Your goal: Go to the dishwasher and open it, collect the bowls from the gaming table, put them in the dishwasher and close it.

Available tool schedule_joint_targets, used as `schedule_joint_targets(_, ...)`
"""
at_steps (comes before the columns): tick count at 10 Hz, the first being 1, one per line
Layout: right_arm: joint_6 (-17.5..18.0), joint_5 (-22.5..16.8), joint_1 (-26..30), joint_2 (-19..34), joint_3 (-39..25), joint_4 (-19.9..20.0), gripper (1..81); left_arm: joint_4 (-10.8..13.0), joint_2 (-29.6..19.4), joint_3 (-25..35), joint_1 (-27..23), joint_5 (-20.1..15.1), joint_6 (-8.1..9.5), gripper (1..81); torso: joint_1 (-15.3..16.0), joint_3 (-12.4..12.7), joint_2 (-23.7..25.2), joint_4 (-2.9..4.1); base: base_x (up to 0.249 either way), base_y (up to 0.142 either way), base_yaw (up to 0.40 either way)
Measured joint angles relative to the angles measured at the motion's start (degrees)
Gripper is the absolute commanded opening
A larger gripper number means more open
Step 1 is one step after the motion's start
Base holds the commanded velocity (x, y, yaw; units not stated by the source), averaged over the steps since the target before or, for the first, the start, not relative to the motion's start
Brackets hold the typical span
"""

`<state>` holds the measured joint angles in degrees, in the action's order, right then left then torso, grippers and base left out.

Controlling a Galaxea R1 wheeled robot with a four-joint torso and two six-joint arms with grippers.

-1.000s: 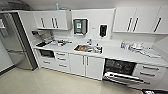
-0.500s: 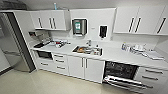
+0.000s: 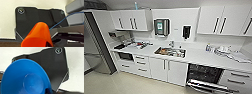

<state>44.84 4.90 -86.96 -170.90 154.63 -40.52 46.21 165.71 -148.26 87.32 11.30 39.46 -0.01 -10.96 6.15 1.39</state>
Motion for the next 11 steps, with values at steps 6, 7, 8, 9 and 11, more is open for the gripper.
schedule_joint_targets(6, -0.05, 0.00, 0.27, 0.04, 0.00, 0.00, 1.0, 0.01, -0.29, -0.04, -0.41, -0.12, 0.00, 1.0, 0.08, -0.02, -0.04, 0.00, 0.168, -0.084, 0.000)
schedule_joint_targets(7, -0.41, 0.13, 1.12, 0.12, 0.00, -0.11, 1.0, 0.00, 0.22, 0.00, -1.07, 0.29, 0.00, 1.0, 0.10, -0.04, -0.06, 0.00, 0.168, -0.084, 0.000)
schedule_joint_targets(8, -0.38, 0.11, 0.41, 0.01, 0.00, -0.21, 1.0, 0.01, 0.33, 0.16, -0.41, 0.41, 0.00, 1.0, -0.02, 0.00, 0.02, 0.00, 0.168, -0.082, 0.000)
schedule_joint_targets(9, 0.33, -0.13, -1.18, -0.16, 0.00, -0.16, 1.0, 0.01, -0.13, 0.02, 1.18, -0.30, 0.00, 1.0, -0.11, 0.02, 0.09, 0.00, 0.168, -0.081, 0.000)
schedule_joint_targets(11, -0.30, -0.09, 0.24, -0.05, 0.00, -0.24, 1.0, 0.04, -0.07, -0.02, 0.38, -0.52, 0.01, 1.0, 0.01, 0.00, 0.07, 0.00, 0.168, -0.081, 0.000)
